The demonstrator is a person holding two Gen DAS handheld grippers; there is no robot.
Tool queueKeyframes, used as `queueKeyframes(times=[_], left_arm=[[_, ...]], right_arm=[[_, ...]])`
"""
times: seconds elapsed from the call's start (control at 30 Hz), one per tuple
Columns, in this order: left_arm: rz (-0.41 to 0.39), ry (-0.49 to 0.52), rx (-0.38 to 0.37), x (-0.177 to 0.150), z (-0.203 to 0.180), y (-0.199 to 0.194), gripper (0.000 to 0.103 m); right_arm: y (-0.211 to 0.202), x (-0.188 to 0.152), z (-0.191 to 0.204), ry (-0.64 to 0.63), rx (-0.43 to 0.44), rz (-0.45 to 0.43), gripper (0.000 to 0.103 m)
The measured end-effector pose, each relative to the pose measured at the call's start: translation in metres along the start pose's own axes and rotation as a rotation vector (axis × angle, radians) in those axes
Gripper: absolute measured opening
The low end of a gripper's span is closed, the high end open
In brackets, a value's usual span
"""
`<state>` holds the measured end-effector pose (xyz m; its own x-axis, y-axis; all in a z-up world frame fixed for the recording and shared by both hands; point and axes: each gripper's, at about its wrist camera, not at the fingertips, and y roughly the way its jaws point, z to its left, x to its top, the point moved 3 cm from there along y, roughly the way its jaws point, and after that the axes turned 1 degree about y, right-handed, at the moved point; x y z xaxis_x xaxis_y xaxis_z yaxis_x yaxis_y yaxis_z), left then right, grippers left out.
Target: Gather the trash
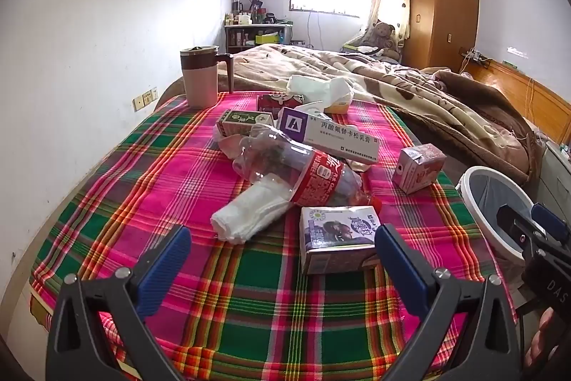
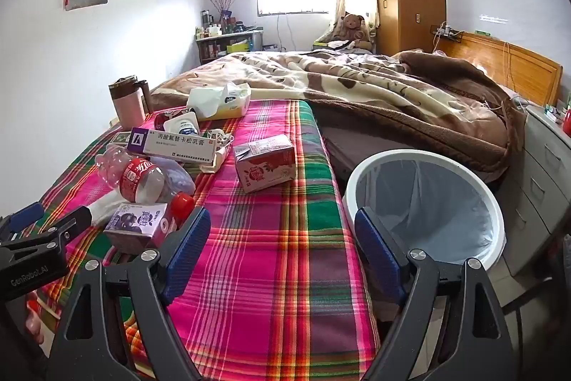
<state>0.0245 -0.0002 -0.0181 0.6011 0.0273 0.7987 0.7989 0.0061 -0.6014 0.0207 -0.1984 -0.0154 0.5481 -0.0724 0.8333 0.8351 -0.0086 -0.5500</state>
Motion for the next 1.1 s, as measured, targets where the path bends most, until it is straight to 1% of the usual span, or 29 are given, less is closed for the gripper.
queueKeyframes(times=[0.27,0.3,0.5,0.53,1.1], left_arm=[[-0.010,-0.010,-0.003,0.001,0.000,0.001,0.103],[-0.010,-0.011,-0.005,0.001,0.000,0.001,0.103],[-0.012,-0.003,-0.004,-0.001,-0.003,-0.002,0.103],[-0.015,-0.012,-0.008,-0.001,0.002,-0.005,0.103],[-0.019,-0.020,-0.011,0.000,0.006,-0.011,0.103]], right_arm=[[-0.008,-0.003,-0.001,-0.001,0.003,0.001,0.085],[-0.003,0.000,-0.003,-0.006,-0.003,0.003,0.085],[-0.006,0.001,0.000,-0.011,-0.004,0.005,0.085],[-0.006,0.001,0.000,-0.011,-0.005,0.005,0.085],[-0.005,0.001,0.003,-0.010,-0.012,0.006,0.085]])
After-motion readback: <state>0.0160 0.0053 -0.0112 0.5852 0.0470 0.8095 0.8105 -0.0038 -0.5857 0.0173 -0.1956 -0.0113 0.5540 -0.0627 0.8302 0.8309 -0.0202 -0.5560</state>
